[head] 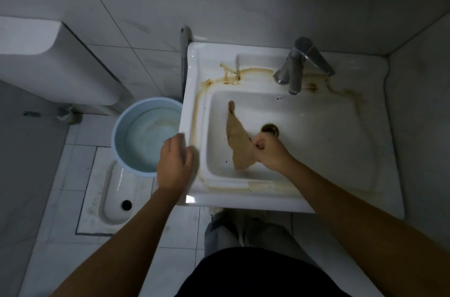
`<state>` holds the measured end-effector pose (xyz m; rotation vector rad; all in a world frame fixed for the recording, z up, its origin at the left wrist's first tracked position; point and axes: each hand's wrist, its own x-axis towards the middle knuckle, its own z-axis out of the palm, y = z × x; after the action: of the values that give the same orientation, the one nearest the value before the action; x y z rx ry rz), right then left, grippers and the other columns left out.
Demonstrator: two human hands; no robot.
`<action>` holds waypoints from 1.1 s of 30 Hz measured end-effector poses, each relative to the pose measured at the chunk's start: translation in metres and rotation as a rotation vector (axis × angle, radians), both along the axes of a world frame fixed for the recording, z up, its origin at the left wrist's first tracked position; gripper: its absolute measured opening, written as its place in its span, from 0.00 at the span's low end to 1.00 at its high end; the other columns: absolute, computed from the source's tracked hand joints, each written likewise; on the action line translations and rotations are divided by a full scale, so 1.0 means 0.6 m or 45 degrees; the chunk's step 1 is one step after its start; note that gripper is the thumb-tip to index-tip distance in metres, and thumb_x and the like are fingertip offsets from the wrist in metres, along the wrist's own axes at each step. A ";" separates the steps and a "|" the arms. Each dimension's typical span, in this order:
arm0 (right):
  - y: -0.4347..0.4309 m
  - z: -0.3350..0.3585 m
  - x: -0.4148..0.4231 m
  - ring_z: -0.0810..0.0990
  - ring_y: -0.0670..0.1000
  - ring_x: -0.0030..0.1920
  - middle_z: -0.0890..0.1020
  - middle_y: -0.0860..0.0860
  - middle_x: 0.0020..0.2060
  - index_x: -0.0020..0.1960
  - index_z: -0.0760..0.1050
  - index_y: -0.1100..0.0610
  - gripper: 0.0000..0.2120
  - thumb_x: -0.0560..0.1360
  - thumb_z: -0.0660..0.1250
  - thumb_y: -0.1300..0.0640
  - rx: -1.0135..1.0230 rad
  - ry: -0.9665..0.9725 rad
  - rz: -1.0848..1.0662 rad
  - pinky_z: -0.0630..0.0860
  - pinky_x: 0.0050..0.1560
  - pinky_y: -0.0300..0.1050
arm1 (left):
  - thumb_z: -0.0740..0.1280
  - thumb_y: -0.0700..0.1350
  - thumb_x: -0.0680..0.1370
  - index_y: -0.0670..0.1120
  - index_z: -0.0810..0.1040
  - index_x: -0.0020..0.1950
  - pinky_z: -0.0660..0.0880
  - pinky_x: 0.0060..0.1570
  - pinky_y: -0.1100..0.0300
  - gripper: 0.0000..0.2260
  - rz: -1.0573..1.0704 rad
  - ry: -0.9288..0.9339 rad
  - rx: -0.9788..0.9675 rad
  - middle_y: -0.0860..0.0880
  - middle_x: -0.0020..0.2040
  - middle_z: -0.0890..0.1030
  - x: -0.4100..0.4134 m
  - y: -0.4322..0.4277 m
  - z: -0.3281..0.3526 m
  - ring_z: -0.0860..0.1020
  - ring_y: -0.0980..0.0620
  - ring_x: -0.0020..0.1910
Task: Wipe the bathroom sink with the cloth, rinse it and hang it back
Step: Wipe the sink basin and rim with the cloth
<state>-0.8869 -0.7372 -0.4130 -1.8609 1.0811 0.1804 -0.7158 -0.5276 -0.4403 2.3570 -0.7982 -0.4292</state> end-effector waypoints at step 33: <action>-0.054 0.020 0.017 0.78 0.47 0.39 0.78 0.47 0.35 0.45 0.79 0.54 0.08 0.79 0.67 0.51 0.426 -0.232 -0.162 0.76 0.41 0.43 | 0.71 0.56 0.77 0.51 0.73 0.70 0.77 0.49 0.61 0.23 -0.310 0.420 0.130 0.55 0.56 0.81 -0.100 -0.149 0.039 0.80 0.55 0.50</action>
<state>-0.8765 -0.7697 -0.4010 -1.4759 0.9734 0.1073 -0.7758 -0.6173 -0.4168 2.2025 -0.9214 -0.9537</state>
